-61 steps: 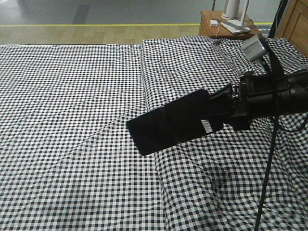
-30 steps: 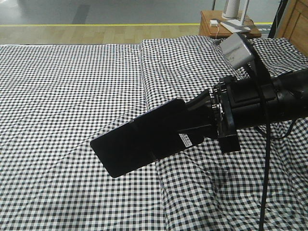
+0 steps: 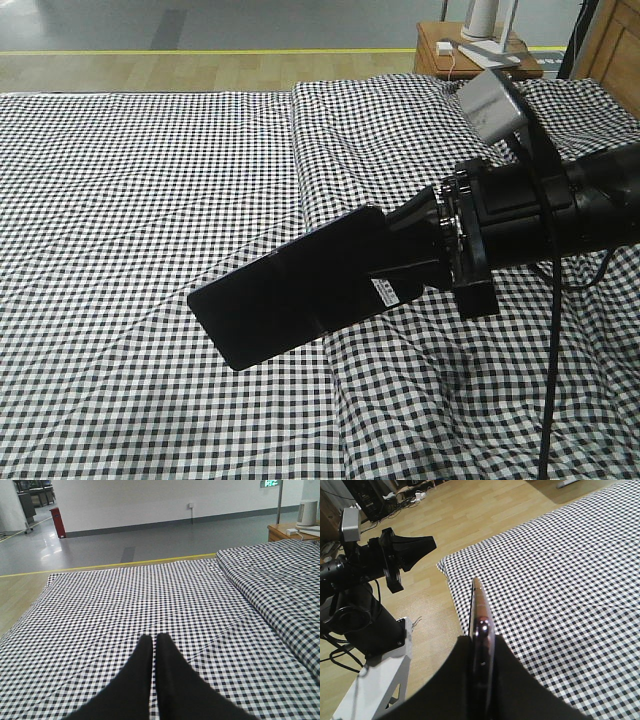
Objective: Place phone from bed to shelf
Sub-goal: 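Raise the held phone up off the bed with the right gripper, then hold the phone in the right gripper while the base turns away from the bed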
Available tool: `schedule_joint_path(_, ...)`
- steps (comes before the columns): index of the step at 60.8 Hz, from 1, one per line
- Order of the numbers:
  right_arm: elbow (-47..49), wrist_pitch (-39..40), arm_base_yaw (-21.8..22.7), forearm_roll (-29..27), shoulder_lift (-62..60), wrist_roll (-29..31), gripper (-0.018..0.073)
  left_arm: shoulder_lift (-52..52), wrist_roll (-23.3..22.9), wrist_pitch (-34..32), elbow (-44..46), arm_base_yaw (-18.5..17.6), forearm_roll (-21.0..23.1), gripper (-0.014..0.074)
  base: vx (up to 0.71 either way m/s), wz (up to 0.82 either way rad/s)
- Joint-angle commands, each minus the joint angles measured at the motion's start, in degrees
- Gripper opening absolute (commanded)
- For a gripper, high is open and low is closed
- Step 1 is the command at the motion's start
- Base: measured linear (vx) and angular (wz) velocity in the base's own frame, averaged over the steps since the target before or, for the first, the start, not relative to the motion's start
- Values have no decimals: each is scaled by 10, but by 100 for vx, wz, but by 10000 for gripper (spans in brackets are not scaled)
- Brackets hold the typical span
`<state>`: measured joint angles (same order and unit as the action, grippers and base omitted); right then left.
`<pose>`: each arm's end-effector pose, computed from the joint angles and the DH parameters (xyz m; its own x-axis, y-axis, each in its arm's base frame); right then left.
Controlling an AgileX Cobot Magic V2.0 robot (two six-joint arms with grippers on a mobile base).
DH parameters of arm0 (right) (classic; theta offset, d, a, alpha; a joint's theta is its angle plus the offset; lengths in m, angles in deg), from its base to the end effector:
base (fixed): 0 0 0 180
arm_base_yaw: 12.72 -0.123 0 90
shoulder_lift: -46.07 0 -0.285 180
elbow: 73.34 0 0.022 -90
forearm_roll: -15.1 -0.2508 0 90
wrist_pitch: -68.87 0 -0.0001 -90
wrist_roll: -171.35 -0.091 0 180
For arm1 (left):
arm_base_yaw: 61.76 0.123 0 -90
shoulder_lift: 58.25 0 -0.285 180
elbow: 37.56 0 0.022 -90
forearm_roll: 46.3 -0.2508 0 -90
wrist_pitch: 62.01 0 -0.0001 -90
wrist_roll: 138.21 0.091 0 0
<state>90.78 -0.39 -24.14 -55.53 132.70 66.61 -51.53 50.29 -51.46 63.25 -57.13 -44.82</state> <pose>0.2371 0.1298 0.3401 -0.3811 -0.3175 -0.8683 -0.9193 0.2300 0.3193 0.0558 0.0041 0.1858 -0.1206 0.1133 -0.9862 -0.0617 0.9907 0.1213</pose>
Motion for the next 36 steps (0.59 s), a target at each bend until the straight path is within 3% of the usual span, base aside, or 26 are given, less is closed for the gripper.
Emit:
schedule_joint_path(1, 14, -45, 2, -52, -20, -2, -3, -4, -3, -41, 13, 1, 5, 1, 0, 0)
schedule_joint_path(36, 14, -45, 2, -52, -20, -2, -3, -4, -3, -41, 13, 1, 5, 1, 0, 2)
